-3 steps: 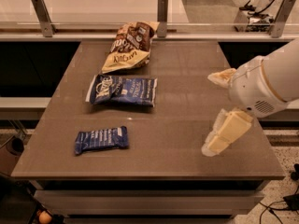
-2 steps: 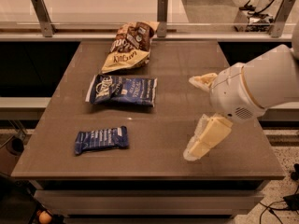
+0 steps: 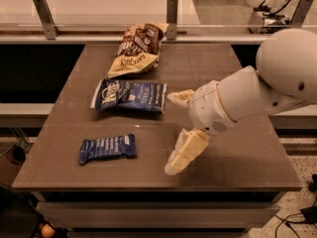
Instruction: Move rxbar blueberry near brown chip bag
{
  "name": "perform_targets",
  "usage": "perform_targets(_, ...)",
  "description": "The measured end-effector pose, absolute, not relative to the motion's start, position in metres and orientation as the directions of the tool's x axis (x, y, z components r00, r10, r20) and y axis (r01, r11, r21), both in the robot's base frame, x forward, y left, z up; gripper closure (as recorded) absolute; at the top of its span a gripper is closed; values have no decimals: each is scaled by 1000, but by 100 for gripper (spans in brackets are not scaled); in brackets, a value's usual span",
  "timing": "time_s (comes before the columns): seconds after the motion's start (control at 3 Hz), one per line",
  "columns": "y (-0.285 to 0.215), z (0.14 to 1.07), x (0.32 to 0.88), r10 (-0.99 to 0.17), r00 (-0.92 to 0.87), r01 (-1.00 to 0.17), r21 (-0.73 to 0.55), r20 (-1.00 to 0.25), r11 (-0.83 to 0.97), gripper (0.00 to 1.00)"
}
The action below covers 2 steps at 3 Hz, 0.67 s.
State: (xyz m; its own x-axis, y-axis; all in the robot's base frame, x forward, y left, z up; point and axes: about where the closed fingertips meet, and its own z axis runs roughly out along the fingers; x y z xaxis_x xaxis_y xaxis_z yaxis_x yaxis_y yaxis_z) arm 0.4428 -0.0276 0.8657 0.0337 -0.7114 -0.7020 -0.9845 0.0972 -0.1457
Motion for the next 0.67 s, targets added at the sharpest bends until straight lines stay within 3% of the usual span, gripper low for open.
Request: perform_targets(0.67, 1, 855, 443, -675, 61, -991, -126, -735, 48, 0)
